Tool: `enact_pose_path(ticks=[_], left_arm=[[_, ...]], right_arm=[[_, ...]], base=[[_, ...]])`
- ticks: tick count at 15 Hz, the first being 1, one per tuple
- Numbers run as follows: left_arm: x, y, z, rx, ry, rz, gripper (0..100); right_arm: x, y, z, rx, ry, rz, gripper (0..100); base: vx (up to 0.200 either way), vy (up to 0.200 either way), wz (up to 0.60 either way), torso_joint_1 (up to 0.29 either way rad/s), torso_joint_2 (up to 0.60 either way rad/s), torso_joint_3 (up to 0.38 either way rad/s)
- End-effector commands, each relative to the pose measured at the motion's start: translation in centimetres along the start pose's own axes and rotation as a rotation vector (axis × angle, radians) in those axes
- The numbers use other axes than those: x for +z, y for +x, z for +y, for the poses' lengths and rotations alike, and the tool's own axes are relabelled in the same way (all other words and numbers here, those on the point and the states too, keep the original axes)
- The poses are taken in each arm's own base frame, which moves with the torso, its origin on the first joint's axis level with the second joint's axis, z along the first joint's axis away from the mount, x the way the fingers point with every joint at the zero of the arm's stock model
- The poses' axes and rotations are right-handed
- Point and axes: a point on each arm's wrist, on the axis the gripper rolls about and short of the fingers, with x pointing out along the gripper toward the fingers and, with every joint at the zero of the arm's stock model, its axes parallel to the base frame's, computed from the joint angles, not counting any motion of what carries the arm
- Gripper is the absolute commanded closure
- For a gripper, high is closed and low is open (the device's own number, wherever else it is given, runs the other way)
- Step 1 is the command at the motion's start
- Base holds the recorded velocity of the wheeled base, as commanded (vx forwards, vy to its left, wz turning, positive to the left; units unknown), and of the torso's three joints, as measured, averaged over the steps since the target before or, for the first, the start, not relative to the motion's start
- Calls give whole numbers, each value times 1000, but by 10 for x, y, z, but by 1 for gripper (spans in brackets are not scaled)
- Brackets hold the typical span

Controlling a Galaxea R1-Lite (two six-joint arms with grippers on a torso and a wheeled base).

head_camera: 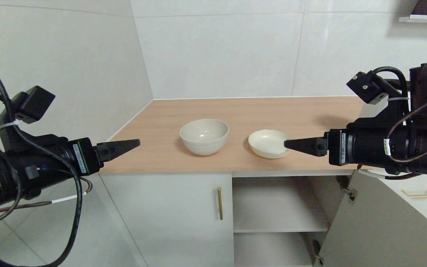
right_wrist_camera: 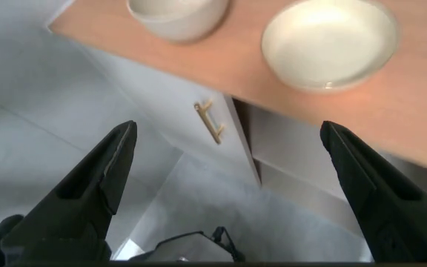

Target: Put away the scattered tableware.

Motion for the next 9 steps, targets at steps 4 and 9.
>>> enact_pose_path(ticks=[4,9], left_arm=[[2,15,-7,-15,8,20,0],[48,50,-23,59,-21,114,0]], right_arm=[[-1,19,-10,-25,3,-13,0],[13,76,-40,-191,11,-38,0]], base=[[0,0,0,144,-328,-182],[0,0,0,6,-15,-10]])
